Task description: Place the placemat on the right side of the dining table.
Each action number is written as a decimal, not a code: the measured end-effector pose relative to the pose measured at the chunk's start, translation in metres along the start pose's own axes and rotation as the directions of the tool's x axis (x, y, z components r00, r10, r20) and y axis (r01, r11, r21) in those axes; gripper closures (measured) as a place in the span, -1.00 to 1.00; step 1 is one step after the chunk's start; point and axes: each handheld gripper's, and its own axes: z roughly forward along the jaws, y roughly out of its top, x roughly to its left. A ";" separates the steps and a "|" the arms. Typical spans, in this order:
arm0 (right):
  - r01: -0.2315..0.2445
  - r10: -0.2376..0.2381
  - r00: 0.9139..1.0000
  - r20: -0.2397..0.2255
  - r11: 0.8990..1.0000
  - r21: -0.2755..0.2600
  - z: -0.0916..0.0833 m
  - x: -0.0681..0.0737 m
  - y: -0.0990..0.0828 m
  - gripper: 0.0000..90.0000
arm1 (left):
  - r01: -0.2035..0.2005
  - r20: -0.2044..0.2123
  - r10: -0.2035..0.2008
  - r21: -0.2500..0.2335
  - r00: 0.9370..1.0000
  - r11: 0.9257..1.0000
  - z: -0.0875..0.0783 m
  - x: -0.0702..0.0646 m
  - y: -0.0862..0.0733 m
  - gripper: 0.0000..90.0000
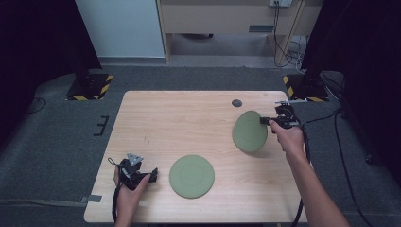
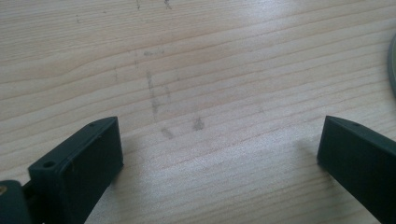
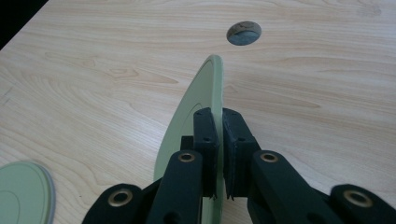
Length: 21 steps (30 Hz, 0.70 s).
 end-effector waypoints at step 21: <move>-0.064 0.064 0.998 -0.011 0.998 0.026 0.013 -0.038 -0.011 0.91 | 0.003 -0.003 -0.003 0.000 1.000 1.000 0.006 0.000 0.006 -1.00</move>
